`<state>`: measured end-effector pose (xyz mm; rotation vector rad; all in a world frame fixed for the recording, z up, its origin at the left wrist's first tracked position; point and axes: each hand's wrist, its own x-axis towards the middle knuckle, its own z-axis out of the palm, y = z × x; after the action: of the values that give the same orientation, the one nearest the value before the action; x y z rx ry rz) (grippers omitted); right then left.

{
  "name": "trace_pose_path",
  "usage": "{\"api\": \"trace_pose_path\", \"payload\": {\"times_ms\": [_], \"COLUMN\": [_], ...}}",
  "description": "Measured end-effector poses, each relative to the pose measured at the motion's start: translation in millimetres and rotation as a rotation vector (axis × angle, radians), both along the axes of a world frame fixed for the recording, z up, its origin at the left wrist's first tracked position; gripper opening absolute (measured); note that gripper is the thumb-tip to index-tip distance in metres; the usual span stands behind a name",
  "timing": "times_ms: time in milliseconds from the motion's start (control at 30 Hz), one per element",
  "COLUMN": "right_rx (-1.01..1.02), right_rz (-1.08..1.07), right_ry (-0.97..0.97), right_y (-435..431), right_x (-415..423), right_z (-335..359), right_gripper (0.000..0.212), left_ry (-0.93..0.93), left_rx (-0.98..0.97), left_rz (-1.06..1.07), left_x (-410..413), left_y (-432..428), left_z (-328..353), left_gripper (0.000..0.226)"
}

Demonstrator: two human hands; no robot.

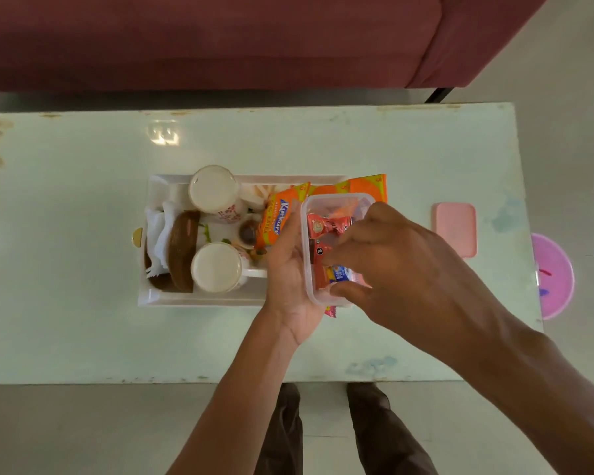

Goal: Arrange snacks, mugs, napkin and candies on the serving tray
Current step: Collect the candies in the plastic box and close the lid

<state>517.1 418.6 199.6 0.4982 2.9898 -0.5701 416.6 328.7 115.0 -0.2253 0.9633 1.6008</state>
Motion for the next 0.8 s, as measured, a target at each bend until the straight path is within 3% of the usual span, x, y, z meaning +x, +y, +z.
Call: {"api": "trace_pose_path", "payload": {"times_ms": [133,233,333,500,633,800], "right_rx": [-0.064,-0.211,-0.162,-0.174,-0.258,-0.204], "right_rz": [-0.047,-0.247,-0.527,-0.932,-0.994,-1.046], "right_ry": [0.085,0.219,0.264,0.105,-0.041,-0.168], "right_y": [9,37,80,133,142,131], "right_x": [20,48,84,131,132,111], "right_z": [4,12,12,-65,-130,-181], "right_gripper": [0.02,0.03,0.025,0.022,0.05,0.082], "left_ry": [-0.001,0.014,-0.004,-0.037,-0.039,-0.079], "left_rx": [0.032,0.032,0.041,0.031,-0.023,-0.084], "left_rz": [-0.026,-0.024,-0.037,0.028,0.026,0.045], "left_x": [17,27,40,63,81,97], "left_y": [9,19,26,35,39,41], "left_z": [2,10,12,13,12,2], "left_gripper": [0.055,0.066,0.072,0.067,0.071,0.07]}}
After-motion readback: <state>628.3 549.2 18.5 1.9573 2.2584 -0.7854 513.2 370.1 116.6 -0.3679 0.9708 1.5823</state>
